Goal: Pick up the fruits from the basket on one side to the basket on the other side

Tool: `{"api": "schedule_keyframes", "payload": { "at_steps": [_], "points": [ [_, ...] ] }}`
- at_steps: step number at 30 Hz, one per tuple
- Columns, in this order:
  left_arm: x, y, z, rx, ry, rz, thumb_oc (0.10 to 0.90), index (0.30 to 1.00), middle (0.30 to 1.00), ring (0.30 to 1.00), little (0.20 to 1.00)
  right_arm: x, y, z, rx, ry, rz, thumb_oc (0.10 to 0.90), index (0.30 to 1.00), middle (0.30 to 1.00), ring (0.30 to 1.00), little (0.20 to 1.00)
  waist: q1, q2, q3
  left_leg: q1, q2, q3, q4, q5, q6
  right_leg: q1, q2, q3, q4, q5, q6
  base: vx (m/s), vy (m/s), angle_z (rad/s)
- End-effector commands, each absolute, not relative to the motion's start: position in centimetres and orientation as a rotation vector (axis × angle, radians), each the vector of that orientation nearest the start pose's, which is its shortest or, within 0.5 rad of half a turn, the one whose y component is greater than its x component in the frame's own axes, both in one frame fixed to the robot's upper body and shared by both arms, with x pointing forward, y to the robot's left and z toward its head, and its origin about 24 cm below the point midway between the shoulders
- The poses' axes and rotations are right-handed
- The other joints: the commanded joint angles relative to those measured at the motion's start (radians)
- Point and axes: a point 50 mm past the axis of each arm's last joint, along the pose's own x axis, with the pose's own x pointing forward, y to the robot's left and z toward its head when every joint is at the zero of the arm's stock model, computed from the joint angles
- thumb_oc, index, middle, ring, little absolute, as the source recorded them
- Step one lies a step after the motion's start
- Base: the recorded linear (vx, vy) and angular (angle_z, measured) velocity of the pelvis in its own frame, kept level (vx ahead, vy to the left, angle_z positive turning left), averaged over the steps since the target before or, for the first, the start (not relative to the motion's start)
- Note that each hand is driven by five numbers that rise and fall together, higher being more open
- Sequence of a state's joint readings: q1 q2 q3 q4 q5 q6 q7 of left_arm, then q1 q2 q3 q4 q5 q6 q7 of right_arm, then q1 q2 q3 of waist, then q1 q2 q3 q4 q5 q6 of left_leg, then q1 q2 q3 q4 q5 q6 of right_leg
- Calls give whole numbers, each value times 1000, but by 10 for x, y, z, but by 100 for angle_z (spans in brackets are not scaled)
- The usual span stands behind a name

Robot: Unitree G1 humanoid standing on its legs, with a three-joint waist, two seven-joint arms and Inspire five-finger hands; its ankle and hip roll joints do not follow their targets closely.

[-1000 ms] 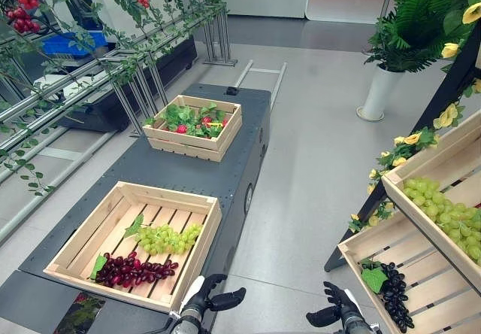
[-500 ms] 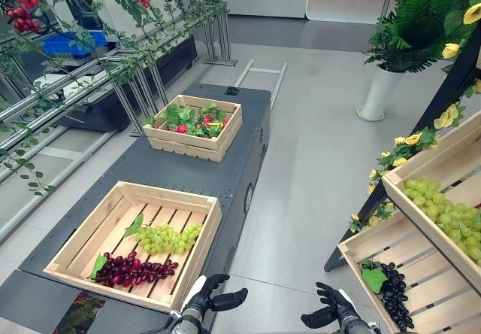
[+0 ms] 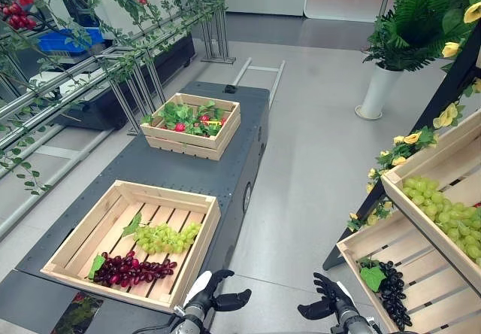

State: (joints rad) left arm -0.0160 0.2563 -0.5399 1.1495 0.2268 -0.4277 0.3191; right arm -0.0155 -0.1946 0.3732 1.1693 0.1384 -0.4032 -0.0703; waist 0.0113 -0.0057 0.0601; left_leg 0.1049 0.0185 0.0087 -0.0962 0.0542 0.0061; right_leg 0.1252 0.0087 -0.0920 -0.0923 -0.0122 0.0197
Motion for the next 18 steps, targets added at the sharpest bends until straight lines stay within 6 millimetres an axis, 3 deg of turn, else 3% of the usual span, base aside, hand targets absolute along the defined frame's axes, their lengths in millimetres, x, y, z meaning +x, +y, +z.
{"api": "schedule_keyframes", "payload": {
  "at_steps": [1,6,10,14,18],
  "points": [
    [177,164,-114,700,357,-297,800,900,900,900,900,200,-175,-101,-151,428,102,800,900,900,900,900,-13,-4,25,23,-59,-4,9,-135,30,-4,-18,-16,52,-51,27,0,0,0],
    [197,162,-90,688,155,-243,800,900,900,900,900,210,-171,-91,2,370,50,800,900,900,900,900,-12,5,30,22,-65,-12,9,-134,32,-2,-20,-12,49,-49,25,0,0,0],
    [223,162,-49,739,-150,-164,800,900,900,900,900,211,-172,-88,45,361,51,800,900,900,900,900,-5,18,36,9,-71,-31,9,-124,33,-8,-29,-19,45,-46,22,-1,5,1],
    [241,169,-16,791,-329,-103,800,900,900,900,900,210,-173,-86,35,363,65,800,900,900,900,900,6,27,41,0,-75,-47,9,-116,32,-12,-37,-33,45,-45,19,-15,17,3],
    [256,195,22,873,-485,-13,800,900,900,900,900,203,-178,-89,0,384,47,800,900,900,900,900,16,36,37,-4,-81,-68,9,-111,29,-3,-47,-57,37,-45,18,11,27,22]
  ]
}}
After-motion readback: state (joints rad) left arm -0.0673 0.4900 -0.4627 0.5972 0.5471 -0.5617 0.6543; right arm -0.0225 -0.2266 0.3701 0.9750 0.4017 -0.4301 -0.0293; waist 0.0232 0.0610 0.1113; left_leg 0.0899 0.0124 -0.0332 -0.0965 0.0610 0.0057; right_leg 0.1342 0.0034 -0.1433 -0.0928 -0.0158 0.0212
